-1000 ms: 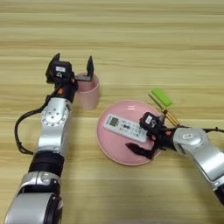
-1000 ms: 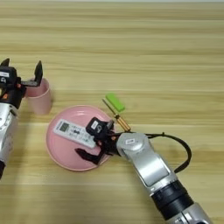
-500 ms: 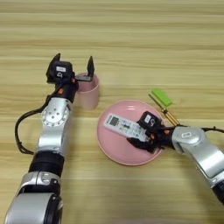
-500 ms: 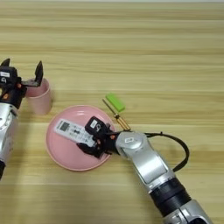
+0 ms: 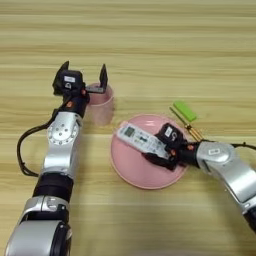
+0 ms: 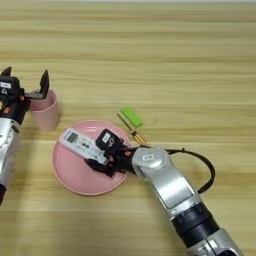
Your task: Move the objects on the table
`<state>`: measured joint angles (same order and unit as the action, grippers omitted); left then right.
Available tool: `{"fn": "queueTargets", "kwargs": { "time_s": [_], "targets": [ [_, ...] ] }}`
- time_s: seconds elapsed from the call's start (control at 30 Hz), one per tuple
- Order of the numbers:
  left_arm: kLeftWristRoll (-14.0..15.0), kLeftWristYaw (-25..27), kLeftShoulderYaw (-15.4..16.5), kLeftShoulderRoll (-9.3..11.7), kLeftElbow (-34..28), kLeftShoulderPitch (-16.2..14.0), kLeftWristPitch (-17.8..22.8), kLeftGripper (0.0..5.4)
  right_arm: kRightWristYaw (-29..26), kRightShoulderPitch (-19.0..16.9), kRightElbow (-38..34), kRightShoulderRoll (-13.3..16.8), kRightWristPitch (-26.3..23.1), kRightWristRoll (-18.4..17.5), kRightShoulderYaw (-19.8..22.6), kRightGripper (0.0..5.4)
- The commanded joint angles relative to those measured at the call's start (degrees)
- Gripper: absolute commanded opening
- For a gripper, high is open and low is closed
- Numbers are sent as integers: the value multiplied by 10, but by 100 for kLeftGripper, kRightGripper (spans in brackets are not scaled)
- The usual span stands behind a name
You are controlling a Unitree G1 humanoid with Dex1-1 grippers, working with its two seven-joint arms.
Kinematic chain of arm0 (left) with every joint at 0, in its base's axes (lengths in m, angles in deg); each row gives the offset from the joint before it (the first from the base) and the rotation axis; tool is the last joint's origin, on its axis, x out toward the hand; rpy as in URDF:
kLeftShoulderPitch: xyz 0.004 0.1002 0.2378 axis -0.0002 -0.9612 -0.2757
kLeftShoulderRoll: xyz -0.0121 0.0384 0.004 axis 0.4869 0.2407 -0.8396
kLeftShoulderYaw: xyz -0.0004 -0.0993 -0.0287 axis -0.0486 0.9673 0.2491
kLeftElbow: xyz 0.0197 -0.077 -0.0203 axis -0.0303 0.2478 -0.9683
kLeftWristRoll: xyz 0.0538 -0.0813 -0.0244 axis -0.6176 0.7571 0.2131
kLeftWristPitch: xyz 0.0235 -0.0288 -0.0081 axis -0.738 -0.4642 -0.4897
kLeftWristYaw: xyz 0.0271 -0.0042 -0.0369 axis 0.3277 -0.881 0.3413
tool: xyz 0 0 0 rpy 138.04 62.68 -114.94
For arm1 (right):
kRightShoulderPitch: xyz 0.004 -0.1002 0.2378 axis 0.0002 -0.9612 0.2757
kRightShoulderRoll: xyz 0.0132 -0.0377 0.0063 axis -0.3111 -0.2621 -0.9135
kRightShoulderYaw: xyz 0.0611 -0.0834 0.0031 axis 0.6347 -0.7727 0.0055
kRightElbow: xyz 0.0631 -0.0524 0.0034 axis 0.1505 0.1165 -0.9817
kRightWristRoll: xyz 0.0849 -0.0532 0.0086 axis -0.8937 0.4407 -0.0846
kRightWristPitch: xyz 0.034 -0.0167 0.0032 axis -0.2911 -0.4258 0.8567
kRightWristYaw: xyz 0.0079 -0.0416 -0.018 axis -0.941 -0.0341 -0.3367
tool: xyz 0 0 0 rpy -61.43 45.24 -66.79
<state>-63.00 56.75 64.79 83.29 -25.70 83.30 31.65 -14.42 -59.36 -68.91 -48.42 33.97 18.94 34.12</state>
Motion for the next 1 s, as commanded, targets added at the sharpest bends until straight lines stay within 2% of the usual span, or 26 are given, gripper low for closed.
{"fn": "queueTargets", "kwargs": {
  "time_s": [0.03,0.17,0.33,0.43,0.57,0.73,1.0],
  "targets": [
    [-5,0,0,3,7,9,-6,540,5,15,-48,8,-23,-32,50,291],
    [-5,0,0,3,10,10,-7,540,14,37,-66,15,-35,-52,92,291],
    [-6,-1,0,2,11,11,-8,540,44,76,-28,31,-32,-58,150,291],
    [-6,-2,-1,1,12,12,-9,540,65,96,20,62,-9,-41,186,290],
    [-7,-3,-1,0,14,14,-9,540,70,97,62,96,6,-46,228,290],
    [-7,-4,-1,0,19,16,-11,540,66,76,126,108,33,-45,238,290],
    [-7,-4,-1,0,23,18,-12,540,72,77,233,95,72,-34,225,290]
  ]
}}
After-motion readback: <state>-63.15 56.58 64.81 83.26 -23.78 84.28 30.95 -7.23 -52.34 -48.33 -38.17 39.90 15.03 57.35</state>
